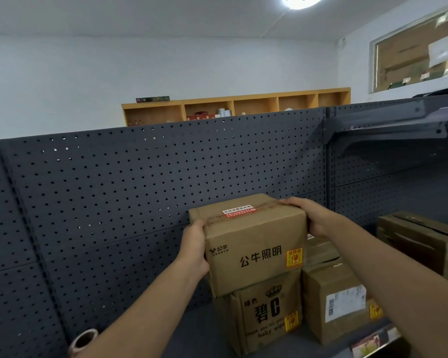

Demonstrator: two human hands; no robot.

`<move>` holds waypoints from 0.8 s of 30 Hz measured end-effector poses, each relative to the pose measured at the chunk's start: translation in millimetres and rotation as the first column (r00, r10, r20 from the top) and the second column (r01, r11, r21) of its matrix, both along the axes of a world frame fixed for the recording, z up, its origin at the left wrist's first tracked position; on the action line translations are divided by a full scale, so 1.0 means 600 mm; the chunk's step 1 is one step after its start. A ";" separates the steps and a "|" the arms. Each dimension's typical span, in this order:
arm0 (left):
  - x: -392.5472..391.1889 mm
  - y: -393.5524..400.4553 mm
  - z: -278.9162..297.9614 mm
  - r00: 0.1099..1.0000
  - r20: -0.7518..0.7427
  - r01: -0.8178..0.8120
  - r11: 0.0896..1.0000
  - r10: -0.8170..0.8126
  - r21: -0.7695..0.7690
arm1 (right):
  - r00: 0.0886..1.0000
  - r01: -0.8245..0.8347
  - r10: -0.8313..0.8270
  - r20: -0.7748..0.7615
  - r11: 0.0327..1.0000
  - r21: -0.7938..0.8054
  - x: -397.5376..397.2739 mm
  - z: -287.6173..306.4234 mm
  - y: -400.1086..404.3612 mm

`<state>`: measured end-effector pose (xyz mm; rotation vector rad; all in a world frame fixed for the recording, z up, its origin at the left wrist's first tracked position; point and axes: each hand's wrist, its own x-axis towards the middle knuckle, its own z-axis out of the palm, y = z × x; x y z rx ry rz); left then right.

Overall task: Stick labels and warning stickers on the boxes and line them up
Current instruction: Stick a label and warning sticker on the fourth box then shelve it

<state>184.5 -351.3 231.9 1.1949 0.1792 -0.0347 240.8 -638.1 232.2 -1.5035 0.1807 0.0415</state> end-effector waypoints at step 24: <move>-0.085 0.069 0.006 0.772 0.620 -0.407 0.639 -0.140 0.652 | 0.586 0.714 0.361 0.725 0.192 -0.673 -0.185 0.035 0.100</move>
